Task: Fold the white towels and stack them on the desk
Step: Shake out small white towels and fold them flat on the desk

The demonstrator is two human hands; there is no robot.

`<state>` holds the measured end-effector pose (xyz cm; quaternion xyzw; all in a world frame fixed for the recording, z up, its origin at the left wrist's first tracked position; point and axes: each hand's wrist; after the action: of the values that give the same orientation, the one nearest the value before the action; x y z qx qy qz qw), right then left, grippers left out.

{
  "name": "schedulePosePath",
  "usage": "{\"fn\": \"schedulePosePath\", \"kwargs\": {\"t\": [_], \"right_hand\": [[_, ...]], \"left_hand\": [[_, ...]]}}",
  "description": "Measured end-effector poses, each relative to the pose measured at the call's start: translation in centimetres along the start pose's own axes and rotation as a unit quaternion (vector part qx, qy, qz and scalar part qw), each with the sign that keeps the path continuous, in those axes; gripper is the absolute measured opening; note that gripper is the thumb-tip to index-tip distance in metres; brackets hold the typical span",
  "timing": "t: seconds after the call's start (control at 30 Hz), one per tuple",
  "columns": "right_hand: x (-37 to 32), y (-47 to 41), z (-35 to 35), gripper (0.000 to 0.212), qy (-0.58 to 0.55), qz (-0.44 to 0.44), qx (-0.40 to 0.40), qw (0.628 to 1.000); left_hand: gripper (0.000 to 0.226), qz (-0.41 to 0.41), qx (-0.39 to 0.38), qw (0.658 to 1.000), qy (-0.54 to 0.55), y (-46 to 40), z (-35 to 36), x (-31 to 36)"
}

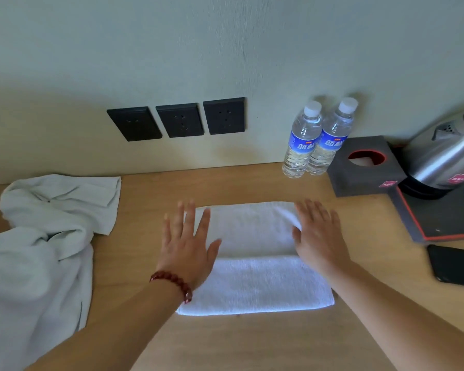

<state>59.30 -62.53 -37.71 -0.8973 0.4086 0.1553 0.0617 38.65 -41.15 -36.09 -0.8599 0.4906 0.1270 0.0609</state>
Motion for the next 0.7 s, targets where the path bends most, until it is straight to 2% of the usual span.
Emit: {"fn": "schedulePosePath", "kwargs": {"t": [0.1, 0.2, 0.33, 0.4, 0.47, 0.6, 0.7], "right_hand": [[-1.9, -4.1, -1.0, 0.065, -0.017, -0.028, -0.1, 0.994], [-2.6, -6.5, -1.6, 0.076, -0.008, -0.016, -0.207, 0.978], [-2.3, -7.9, -1.3, 0.08, -0.012, 0.017, -0.236, 0.972], [-2.1, -8.6, -1.1, 0.069, -0.02, 0.038, -0.253, 0.966], [-2.0, -9.0, -1.1, 0.046, -0.015, 0.045, -0.271, 0.961], [-1.8, -8.9, -1.2, 0.045, -0.053, 0.042, -0.284, 0.956], [-1.4, -8.7, -1.2, 0.042, -0.082, 0.038, -0.292, 0.952]], "left_hand": [[0.071, -0.007, 0.012, 1.0, 0.013, -3.6, -2.9, 1.4], [0.075, -0.001, -0.06, 0.998, -0.013, -6.3, -2.6, 1.2], [0.079, -0.012, -0.152, 0.988, -0.002, -8.8, -0.7, -0.3], [0.077, -0.016, -0.181, 0.983, -0.001, -9.4, 0.4, -0.9], [0.069, -0.016, -0.198, 0.98, 0.026, -9.6, 1.0, -1.2], [0.049, -0.006, -0.194, 0.977, 0.086, -10.5, 0.7, -1.4], [0.028, 0.003, -0.249, 0.96, 0.126, -11.0, 0.2, -2.0]]}}
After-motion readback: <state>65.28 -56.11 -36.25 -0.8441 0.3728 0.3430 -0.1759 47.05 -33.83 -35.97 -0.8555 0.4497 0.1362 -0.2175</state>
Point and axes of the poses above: each hand's wrist, its own y-axis away from the middle knuckle, its own z-axis out of the palm, x = y × z, and after that the axes turned 11 degrees about -y, right-handed
